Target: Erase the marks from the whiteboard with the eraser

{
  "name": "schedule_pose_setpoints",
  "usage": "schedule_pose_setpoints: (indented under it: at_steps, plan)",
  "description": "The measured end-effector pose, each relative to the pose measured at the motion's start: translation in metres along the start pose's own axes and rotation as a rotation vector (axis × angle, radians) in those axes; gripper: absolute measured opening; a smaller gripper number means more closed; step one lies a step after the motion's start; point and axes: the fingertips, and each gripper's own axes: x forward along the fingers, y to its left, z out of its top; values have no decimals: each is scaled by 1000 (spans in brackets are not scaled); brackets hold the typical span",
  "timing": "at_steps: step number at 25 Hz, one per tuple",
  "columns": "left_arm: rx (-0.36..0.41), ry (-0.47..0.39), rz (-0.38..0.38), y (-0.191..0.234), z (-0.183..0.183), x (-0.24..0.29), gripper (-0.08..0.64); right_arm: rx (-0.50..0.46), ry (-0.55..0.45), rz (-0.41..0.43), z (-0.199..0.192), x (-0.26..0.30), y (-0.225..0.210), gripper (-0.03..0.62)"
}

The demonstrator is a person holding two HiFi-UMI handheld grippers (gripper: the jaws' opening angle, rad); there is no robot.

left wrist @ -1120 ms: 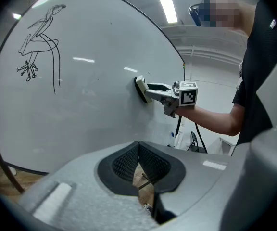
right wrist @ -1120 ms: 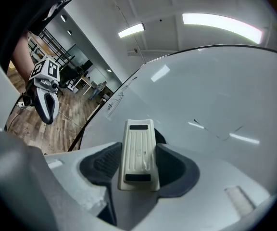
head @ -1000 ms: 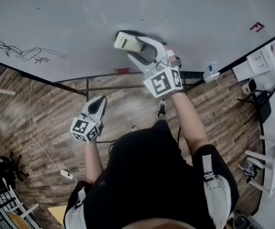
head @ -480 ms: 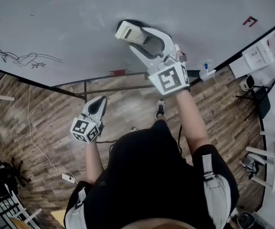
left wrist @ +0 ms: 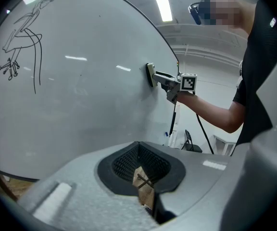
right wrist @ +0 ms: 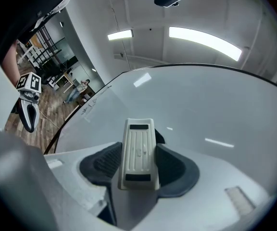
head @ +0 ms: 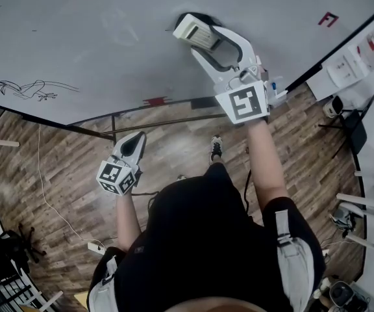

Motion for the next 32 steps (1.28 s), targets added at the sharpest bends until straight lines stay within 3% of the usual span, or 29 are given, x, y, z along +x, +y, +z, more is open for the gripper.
schedule_pose_setpoints:
  at_steps: [19, 24, 32]
  plan:
    - [-3, 2, -25, -9, -2, 6, 11, -13, 8, -293, -12, -63, -112, 227]
    - [-4, 9, -23, -8, -5, 3, 11, -92, 92, -261, -10, -46, -88, 227]
    - [-16, -2, 37, 12, -7, -18, 11, -64, 8, -159, 16, 2, -25, 227]
